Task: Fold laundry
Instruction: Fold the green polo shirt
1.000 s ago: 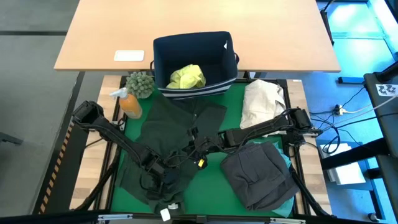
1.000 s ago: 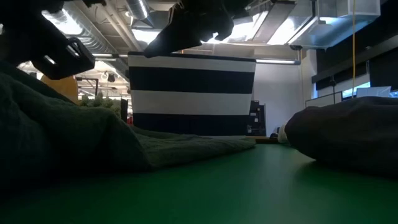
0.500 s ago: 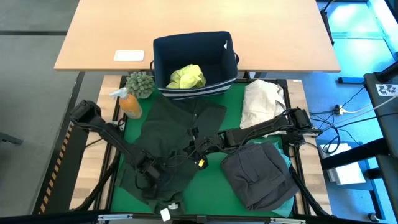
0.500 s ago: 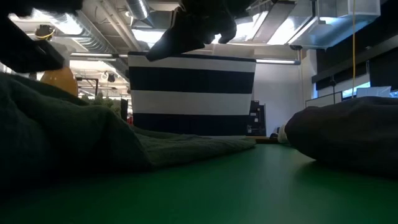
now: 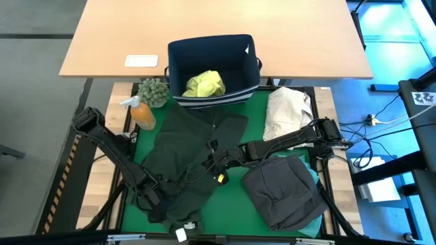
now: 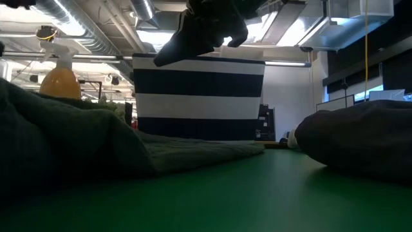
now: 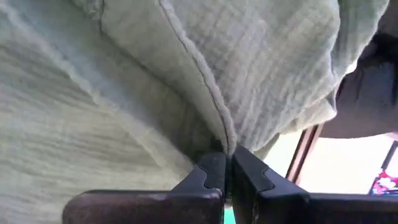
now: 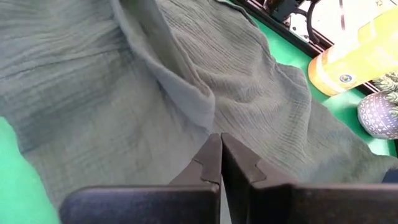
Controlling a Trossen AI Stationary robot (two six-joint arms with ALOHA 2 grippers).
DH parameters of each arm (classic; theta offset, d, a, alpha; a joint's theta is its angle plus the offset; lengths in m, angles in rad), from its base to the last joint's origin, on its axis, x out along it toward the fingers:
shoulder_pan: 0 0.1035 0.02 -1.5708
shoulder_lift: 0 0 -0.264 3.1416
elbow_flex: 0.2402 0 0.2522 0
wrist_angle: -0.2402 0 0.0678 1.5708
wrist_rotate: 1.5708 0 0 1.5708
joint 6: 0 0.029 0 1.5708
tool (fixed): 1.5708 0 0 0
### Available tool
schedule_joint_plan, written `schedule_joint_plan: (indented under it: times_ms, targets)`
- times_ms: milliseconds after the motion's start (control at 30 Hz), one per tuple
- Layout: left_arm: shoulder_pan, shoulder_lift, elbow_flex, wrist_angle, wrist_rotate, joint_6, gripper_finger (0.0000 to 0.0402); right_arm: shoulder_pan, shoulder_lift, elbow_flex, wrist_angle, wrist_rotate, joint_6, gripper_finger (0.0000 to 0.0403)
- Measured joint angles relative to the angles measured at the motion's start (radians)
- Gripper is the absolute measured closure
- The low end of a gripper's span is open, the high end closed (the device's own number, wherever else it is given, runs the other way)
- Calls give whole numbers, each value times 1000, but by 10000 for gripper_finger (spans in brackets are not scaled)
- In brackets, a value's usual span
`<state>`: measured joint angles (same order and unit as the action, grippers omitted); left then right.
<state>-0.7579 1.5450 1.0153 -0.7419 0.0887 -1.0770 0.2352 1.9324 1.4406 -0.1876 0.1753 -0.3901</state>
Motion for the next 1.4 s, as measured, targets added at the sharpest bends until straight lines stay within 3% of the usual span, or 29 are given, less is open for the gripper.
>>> schedule_joint_plan:
  times_ms: [267, 700, 933, 1300, 1400]
  targets:
    - [-1, -1, 0, -106, -5, -71, 396, 0, 0, 0, -4, -2, 0, 398]
    - [82, -21, 0, -94, -25, 65, 343, 0, 3, 0, -33, -11, 0, 398]
    - [93, -49, 0, -213, -17, 40, 341, 0, 3, 0, -122, -107, 6, 398]
    - [90, -60, 0, -105, -21, 94, 341, 1, 3, -28, -163, -142, 47, 398]
    - [89, -60, 0, -82, -70, 112, 341, 0, 3, -44, -142, -142, 47, 398]
